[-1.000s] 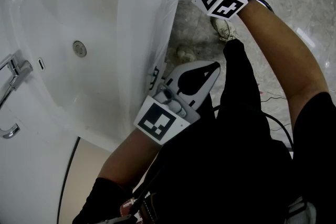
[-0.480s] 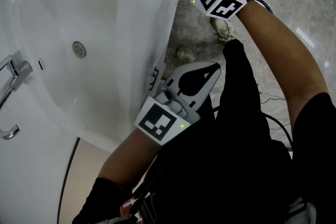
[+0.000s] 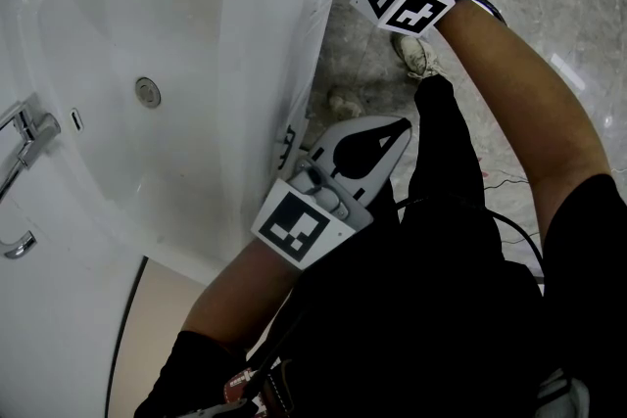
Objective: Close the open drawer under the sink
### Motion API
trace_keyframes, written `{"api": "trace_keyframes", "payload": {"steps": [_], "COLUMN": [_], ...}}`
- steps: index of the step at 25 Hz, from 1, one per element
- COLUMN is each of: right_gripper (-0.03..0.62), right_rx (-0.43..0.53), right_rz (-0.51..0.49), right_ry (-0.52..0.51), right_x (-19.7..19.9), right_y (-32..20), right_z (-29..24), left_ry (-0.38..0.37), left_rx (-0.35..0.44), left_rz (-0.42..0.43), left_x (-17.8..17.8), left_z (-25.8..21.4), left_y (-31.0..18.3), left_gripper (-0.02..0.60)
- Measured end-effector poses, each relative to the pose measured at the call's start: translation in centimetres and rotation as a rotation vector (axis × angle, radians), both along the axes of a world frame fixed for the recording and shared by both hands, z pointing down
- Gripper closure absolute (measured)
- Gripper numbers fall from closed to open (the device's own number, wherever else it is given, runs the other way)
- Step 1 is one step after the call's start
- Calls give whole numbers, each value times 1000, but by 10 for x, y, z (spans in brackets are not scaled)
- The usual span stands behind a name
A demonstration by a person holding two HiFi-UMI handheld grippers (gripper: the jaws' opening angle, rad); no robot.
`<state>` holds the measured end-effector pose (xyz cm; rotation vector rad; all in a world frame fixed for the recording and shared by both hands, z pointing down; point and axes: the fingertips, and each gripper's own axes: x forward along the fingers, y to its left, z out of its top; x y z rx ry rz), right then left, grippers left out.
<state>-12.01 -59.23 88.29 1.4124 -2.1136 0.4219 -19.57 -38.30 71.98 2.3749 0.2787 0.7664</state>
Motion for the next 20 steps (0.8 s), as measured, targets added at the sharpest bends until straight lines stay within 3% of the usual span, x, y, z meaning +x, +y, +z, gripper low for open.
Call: {"api": "trace_keyframes", "payload": {"steps": [11, 20], "right_gripper": [468, 470], "right_rx": [-9, -58], "right_rz": [30, 44], "right_ry": [12, -22], "right_x": [6, 14], "right_y": [11, 58], "right_z": [-6, -41], "left_ry": [7, 53], "left_rx": [23, 49], "left_rz": [0, -69], "left_x": [-1, 3], "left_z": [-12, -61], "left_y": [1, -9], "left_gripper": [581, 581]}}
